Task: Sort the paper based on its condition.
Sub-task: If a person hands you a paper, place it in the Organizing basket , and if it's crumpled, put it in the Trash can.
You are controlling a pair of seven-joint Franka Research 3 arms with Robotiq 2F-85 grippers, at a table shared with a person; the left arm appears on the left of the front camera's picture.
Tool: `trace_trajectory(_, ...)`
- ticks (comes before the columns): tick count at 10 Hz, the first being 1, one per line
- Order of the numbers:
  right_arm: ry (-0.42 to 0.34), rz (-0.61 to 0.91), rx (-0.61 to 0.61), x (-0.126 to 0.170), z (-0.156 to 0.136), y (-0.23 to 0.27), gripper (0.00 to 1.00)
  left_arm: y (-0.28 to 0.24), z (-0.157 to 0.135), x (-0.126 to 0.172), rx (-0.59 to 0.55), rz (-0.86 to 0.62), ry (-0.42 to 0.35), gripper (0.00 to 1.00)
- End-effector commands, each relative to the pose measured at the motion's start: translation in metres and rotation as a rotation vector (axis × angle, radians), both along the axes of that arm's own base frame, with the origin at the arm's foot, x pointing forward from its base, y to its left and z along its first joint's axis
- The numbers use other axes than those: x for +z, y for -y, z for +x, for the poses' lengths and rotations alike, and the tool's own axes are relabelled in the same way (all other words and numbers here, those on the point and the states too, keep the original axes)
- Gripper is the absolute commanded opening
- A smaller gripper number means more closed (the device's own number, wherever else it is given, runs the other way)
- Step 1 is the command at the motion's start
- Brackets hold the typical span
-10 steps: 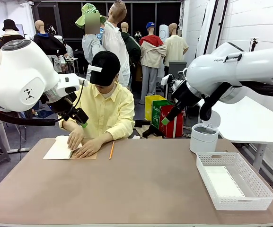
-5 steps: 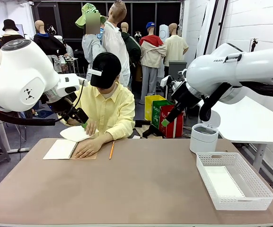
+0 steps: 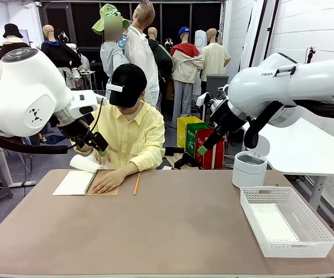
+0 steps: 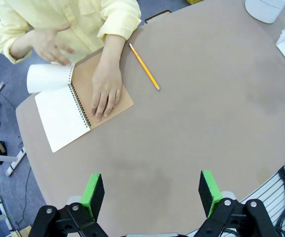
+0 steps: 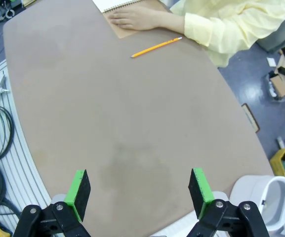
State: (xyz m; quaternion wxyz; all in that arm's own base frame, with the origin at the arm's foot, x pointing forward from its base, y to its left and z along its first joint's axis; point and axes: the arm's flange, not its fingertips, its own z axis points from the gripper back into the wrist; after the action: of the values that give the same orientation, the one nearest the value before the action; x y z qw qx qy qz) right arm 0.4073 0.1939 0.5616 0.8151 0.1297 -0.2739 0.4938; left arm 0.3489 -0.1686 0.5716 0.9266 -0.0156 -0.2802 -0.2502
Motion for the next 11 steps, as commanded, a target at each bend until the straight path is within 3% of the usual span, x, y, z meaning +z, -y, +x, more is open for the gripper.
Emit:
trace_trajectory(1, 0.002, 0.000, -0.001, -0.0006, 0.0004, -0.0002, 1.00, -0.0009, -0.0004, 0.0002, -0.004, 0.005, 0.003, 1.00)
trace_trajectory(11, 0.002, 0.000, -0.001, -0.0006, 0.0004, -0.0002, 1.00, -0.0009, -0.0004, 0.0002, -0.004, 0.005, 0.003, 1.00)
